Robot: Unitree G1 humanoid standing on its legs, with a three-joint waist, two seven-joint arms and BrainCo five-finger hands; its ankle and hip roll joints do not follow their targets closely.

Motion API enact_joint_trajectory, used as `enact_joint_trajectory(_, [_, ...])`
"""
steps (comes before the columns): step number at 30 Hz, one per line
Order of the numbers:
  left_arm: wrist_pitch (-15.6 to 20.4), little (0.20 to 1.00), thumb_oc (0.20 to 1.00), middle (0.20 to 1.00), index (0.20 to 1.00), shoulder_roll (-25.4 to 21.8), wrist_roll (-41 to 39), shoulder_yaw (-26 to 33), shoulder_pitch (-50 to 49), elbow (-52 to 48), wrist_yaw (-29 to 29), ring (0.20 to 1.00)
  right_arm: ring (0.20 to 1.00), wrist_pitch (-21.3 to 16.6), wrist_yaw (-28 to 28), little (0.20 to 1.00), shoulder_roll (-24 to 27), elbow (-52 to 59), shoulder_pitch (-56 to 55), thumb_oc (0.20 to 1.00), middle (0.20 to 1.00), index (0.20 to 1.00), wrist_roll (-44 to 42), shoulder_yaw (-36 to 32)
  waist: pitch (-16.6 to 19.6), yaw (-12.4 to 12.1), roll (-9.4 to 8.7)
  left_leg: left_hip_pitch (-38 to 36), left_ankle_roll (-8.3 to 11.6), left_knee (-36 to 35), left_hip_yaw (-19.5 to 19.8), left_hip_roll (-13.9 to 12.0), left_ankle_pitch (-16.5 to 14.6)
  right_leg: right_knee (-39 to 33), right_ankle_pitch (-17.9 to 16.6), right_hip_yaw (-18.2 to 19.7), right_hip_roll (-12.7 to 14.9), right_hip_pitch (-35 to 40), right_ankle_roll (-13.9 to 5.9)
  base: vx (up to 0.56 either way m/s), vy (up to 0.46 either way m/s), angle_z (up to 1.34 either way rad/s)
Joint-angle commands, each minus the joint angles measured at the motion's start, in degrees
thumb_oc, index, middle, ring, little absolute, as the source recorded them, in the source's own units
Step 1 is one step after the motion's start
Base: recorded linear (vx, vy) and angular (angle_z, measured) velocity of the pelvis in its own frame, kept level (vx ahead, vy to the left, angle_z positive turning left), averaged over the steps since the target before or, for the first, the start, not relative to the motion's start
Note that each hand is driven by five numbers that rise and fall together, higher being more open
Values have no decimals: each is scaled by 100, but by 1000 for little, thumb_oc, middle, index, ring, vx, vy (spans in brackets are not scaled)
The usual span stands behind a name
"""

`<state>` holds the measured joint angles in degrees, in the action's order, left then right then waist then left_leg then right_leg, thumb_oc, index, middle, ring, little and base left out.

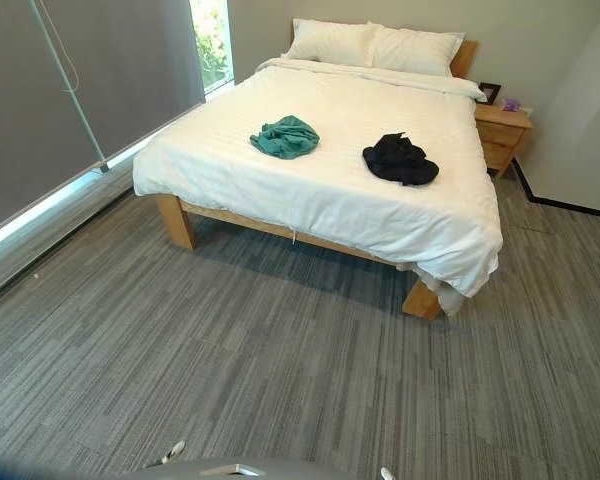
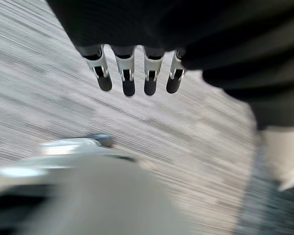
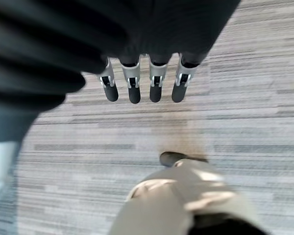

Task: Pick up bed clothes into laundry basket.

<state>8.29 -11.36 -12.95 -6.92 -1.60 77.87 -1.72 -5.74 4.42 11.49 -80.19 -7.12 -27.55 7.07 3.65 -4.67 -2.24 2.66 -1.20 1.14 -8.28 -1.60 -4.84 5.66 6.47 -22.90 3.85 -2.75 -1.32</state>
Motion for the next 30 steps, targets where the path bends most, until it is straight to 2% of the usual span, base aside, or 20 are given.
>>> enact_joint_trajectory(1, [54,1000,1000,1000,1000,74,33,5,378,379,-91,1000,1000,-43,116,1000,-11,-371,405,1000,1000,1000,-48,-86,-149,-12,-11,-453,512,-607,40,-177,749,-777,-1091,190,597,455,-751,0,0,0])
enact_joint_trajectory(8, [-56,1000,1000,1000,1000,70,352,114,248,706,-118,1000,1000,19,150,1000,8,-492,402,1000,1000,1000,59,-160,-82,21,2,-530,505,-614,-19,-168,701,-804,-1072,250,590,517,-736,17,6,-3])
enact_joint_trajectory(11, [-210,1000,1000,1000,1000,81,395,152,179,921,-356,1000,1000,78,192,1000,46,-503,414,1000,1000,1000,123,-198,-38,73,9,-585,504,-614,-77,-173,666,-793,-1073,309,593,521,-742,21,8,-2])
enact_joint_trajectory(15, [-447,1000,1000,1000,1000,65,852,-12,252,1085,-503,1000,1000,292,272,1000,149,-679,562,1000,1000,1000,340,-198,43,130,43,-629,497,-614,-138,-170,624,-810,-1075,371,593,545,-747,43,18,-13])
enact_joint_trajectory(18, [-456,1000,1000,1000,1000,31,860,-137,434,1013,-542,1000,1000,308,319,1000,227,-568,746,1000,1000,1000,170,-179,76,167,71,-653,494,-614,-170,-170,602,-806,-1079,412,598,546,-750,25,20,-7])
enact_joint_trajectory(20, [-355,1000,1000,1000,1000,-87,850,-494,969,577,-277,1000,1000,240,222,1000,405,-135,1172,1000,1000,1000,76,-91,74,225,126,-665,491,-614,-209,-169,598,-769,-1099,467,610,509,-764,1,37,-13])
enact_joint_trajectory(21, [-283,1000,1000,1000,1000,-200,748,-688,1215,125,-167,1000,1000,173,143,1000,541,421,1332,1000,1000,1000,65,4,28,237,147,-685,490,-614,-209,-172,594,-735,-1095,483,608,498,-774,-16,28,-15])
enact_joint_trajectory(23, [-238,1000,1000,1000,1000,-288,617,-737,1308,-165,-102,1000,1000,136,77,1000,633,761,1375,1000,1000,1000,55,15,30,249,150,-650,488,-614,-209,-168,618,-729,-1107,484,614,455,-777,-28,13,-9])
enact_joint_trajectory(24, [-210,1000,1000,1000,1000,-419,224,-728,1307,-807,-43,1000,1000,83,-41,1000,765,1635,1318,1000,1000,1000,36,33,-17,249,157,-634,484,-614,-209,-165,643,-714,-1112,484,617,430,-783,-30,12,-6])
enact_joint_trajectory(27, [-245,1000,1000,1000,1000,-524,46,-728,1213,-1398,-30,1000,1000,87,-115,1000,854,2224,1217,1000,1000,1000,71,-14,-41,248,161,-632,483,-614,-201,-164,656,-704,-1111,485,621,431,-792,-10,3,-1])
enact_joint_trajectory(28, [-289,1000,1000,1000,1000,-789,40,-679,906,-2637,-22,1000,1000,108,-241,1000,1005,3740,843,1000,1000,1000,401,-118,-66,260,165,-622,477,-614,-203,-164,667,-699,-1114,484,628,424,-807,0,0,0])
enact_joint_trajectory(30, [-249,1000,1000,1000,1000,-993,-5,-494,471,-3822,22,1000,1000,8,-278,1000,1013,4785,380,1000,1000,1000,467,-390,-92,251,174,-611,470,-614,-187,-157,669,-688,-1115,464,647,417,-829,0,0,0])
